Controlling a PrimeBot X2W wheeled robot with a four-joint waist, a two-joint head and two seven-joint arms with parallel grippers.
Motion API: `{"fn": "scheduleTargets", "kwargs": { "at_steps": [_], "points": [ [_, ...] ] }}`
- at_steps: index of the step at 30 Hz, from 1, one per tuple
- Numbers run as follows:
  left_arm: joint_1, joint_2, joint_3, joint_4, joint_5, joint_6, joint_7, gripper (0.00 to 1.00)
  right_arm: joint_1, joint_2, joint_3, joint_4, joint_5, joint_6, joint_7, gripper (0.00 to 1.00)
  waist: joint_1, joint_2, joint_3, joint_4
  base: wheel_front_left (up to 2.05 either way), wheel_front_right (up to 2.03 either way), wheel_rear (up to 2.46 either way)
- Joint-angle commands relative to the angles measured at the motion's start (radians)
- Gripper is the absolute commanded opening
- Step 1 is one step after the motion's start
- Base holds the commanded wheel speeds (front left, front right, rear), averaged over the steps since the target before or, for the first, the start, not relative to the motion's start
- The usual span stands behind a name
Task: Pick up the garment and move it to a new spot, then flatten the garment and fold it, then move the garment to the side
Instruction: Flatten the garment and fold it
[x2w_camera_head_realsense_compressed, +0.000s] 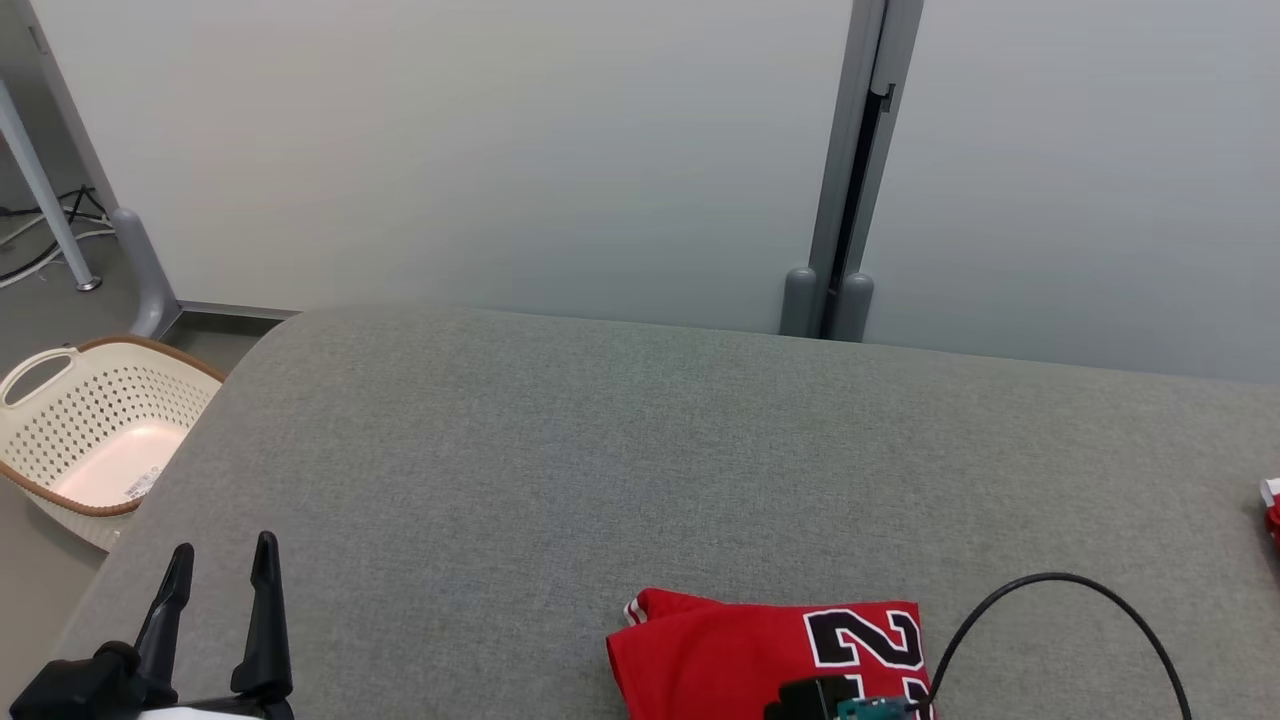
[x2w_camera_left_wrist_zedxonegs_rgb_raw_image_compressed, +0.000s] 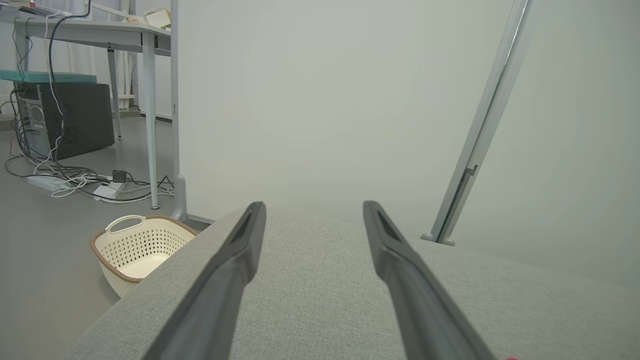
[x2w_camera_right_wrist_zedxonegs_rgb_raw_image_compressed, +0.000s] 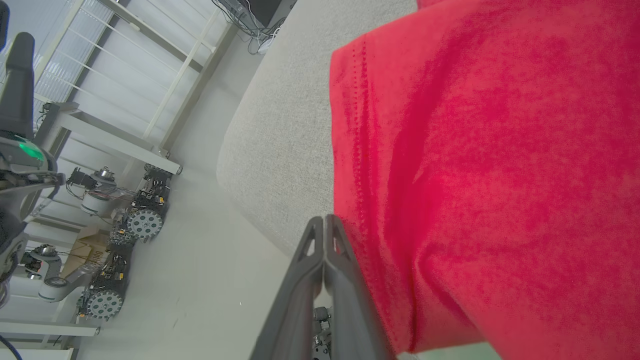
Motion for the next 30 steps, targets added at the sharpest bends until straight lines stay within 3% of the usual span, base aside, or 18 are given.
{"fn": "scheduleTargets", "kwargs": {
  "at_steps": [1,5,6,7,8,9,10,17,21,25,30],
  "points": [
    [-0.009,0.003,0.003,-0.002,-0.007,0.007,-0.005,1.0,-0.02,-0.012,0.006,-0.015,0.024,0.0,-0.013,0.0,0.0,0.0,0.0,-0.008,0.0,0.0,0.0],
    [-0.004,0.0,0.006,-0.003,-0.006,0.009,-0.007,1.0,-0.056,-0.061,0.012,-0.065,0.073,0.0,-0.055,0.0,0.0,0.0,0.0,-0.03,0.0,0.0,0.0],
    [-0.003,-0.001,0.006,-0.004,-0.005,0.01,-0.008,1.0,-0.068,-0.078,0.008,-0.077,0.077,0.0,-0.069,0.05,0.0,0.0,-0.001,-0.035,0.0,0.0,0.0],
    [-0.002,-0.002,0.006,-0.005,-0.004,0.011,-0.008,1.0,-0.079,-0.096,0.001,-0.089,0.08,0.0,-0.083,0.3,0.0,0.0,-0.001,-0.04,0.0,0.0,0.0],
    [-0.002,-0.001,0.008,-0.006,-0.005,0.011,-0.009,1.0,-0.089,-0.114,-0.007,-0.1,0.08,0.0,-0.096,0.37,0.0,0.0,-0.001,-0.045,0.0,0.0,0.0],
    [-0.001,-0.002,0.009,-0.006,-0.005,0.011,-0.008,1.0,-0.098,-0.134,-0.018,-0.109,0.078,0.0,-0.11,0.84,0.0,0.0,-0.002,-0.051,0.0,0.0,0.0],
    [0.0,-0.002,0.011,-0.006,-0.006,0.01,-0.008,1.0,-0.106,-0.153,-0.029,-0.118,0.073,0.0,-0.122,1.0,0.0,0.0,-0.003,-0.057,0.0,0.0,0.0],
    [0.016,-0.007,0.02,-0.013,-0.001,0.011,-0.011,1.0,-0.142,-0.276,-0.157,-0.179,0.007,0.0,-0.221,1.0,0.0,0.0,-0.008,-0.106,0.0,0.0,0.0],
    [0.022,-0.017,0.023,-0.017,0.006,0.006,-0.014,1.0,-0.137,-0.315,-0.271,-0.203,-0.063,0.0,-0.294,1.0,0.0,0.0,-0.009,-0.14,0.0,0.0,0.0],
    [0.02,-0.025,0.028,-0.017,0.015,-0.003,-0.016,1.0,-0.101,-0.319,-0.398,-0.196,-0.154,0.0,-0.346,1.0,0.0,0.0,-0.007,-0.174,0.0,0.0,0.0],
    [0.016,-0.048,0.01,-0.002,0.036,-0.027,-0.018,1.0,-0.041,-0.278,-0.527,-0.182,-0.284,0.0,-0.367,1.0,0.0,0.0,-0.002,-0.208,0.0,0.0,0.0]
  ]
}}
